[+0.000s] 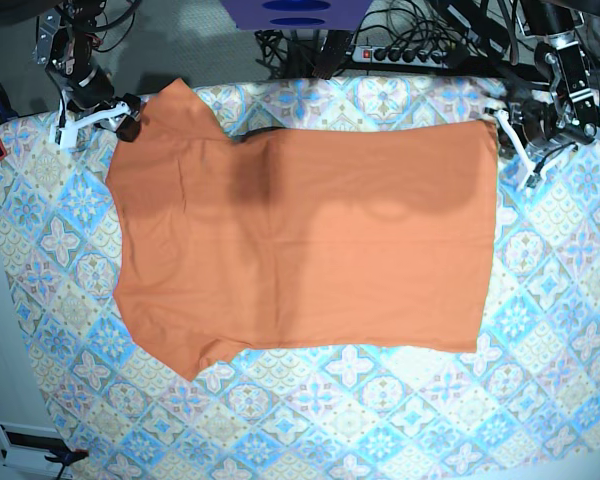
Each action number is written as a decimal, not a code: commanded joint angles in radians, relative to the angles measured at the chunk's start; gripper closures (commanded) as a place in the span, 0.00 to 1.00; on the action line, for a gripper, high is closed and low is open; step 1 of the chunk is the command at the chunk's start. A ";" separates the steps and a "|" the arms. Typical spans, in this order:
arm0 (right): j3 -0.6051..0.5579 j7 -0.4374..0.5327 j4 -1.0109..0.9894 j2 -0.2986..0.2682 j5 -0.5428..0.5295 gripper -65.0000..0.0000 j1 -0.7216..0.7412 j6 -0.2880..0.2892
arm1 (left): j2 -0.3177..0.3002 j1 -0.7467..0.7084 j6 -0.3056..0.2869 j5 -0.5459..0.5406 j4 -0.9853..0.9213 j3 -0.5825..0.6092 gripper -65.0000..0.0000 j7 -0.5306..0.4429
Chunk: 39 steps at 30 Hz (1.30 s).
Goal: Fold the T-shirt properly
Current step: 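Close both grippers on the shirt edge corners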
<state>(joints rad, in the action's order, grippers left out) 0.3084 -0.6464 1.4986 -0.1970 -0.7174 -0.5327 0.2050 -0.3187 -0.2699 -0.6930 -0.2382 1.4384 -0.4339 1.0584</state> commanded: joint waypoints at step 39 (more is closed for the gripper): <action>-0.137 -0.092 0.049 0.006 0.063 0.53 0.096 -0.028 | 0.019 0.001 -0.005 -0.006 0.003 0.134 1.00 0.007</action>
<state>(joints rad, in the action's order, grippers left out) 0.1749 -0.7124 1.5429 -0.1867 -0.6510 -0.4320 0.1684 -0.3302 -0.2607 -0.6769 -0.1890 1.4540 -0.3225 1.0744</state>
